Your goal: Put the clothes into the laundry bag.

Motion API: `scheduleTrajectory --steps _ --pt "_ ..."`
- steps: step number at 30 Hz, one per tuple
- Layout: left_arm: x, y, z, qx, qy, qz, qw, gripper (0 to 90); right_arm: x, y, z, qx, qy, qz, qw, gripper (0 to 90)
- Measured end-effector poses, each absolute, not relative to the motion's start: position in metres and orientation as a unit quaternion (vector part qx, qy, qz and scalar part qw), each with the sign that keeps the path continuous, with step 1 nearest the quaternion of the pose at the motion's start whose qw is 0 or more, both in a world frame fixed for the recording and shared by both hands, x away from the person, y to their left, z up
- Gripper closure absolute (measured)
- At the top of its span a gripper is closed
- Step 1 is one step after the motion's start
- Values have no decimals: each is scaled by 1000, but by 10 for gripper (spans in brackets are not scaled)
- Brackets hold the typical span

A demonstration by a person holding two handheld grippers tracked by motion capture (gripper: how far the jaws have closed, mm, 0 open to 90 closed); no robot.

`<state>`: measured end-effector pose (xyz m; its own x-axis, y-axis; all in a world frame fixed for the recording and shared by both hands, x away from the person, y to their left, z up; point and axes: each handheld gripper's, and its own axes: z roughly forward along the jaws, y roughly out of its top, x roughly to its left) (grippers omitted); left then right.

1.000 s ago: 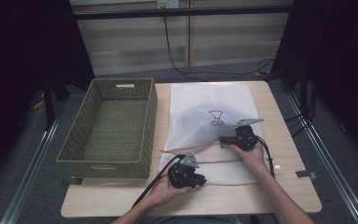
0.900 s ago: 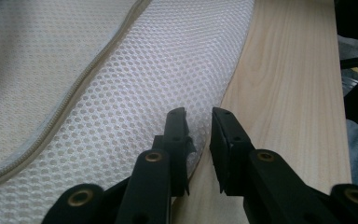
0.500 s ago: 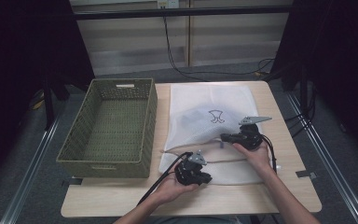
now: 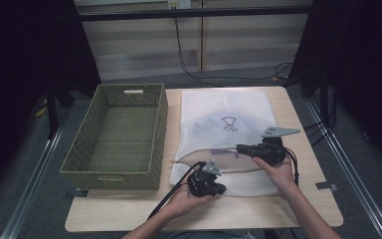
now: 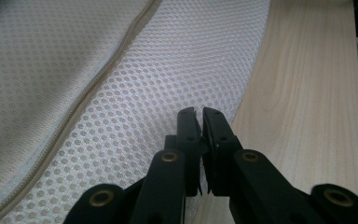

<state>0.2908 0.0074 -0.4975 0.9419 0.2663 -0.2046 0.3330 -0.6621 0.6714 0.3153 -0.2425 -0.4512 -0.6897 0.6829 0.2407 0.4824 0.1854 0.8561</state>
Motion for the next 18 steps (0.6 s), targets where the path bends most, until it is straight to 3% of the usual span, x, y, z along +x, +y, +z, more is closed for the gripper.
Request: scheduleTrajectory --steps 18 --pt "290 6 -499 906 177 -37 384 864 295 -236 -459 363 783 496 92 900"
